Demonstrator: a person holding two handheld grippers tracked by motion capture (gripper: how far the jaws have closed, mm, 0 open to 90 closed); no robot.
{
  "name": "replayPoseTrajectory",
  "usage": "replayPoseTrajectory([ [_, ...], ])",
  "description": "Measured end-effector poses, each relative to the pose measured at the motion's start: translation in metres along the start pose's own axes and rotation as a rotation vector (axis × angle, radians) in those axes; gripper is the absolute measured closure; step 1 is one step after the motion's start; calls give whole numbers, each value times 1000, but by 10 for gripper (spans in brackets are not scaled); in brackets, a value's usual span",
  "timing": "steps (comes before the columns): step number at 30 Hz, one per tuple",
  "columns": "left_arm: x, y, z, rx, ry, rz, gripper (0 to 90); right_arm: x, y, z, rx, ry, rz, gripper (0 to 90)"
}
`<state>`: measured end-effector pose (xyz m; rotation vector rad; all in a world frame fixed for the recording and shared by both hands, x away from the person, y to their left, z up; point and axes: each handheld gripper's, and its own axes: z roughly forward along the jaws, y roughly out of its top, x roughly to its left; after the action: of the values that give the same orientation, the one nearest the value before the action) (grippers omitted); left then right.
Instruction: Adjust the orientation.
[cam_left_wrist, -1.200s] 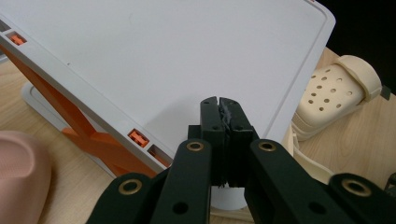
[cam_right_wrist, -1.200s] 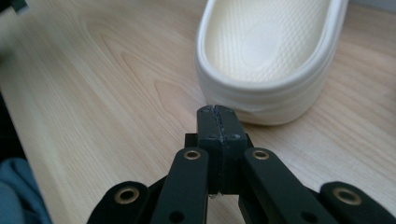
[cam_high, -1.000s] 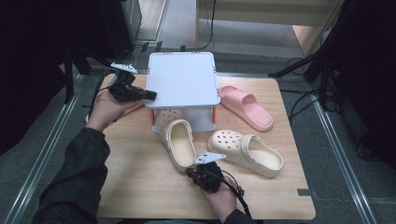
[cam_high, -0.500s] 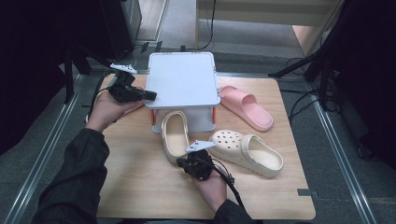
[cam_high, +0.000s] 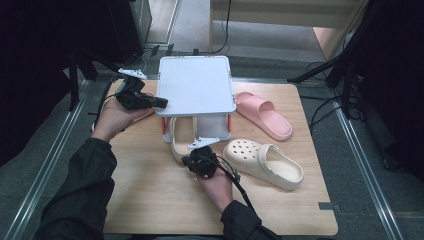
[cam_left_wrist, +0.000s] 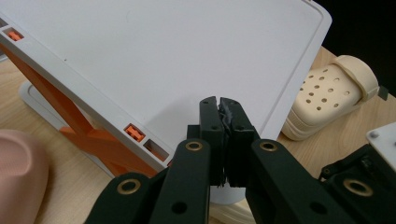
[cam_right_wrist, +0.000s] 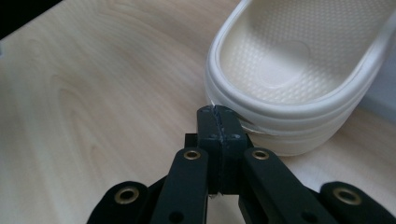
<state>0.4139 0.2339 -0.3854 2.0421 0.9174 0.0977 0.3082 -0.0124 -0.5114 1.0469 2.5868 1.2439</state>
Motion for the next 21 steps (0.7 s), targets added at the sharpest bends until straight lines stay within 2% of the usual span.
replayPoseTrajectory([
  [5,-1,-1,0,-6,4,0,877,-5,12,13,-2,-12,2,900],
  [7,-2,-1,0,-4,10,13,878,-6,16,16,-5,-8,3,900],
  [9,-2,-1,0,-4,12,15,878,-7,22,21,-4,-30,-7,900],
  [11,-2,-1,0,-2,4,16,878,-10,27,26,-10,-24,-13,900],
  [13,-3,-1,0,-3,0,15,878,-11,32,31,-16,-45,-9,900],
  [21,-4,-3,1,-19,0,13,877,-19,47,48,-27,-50,-13,887],
])
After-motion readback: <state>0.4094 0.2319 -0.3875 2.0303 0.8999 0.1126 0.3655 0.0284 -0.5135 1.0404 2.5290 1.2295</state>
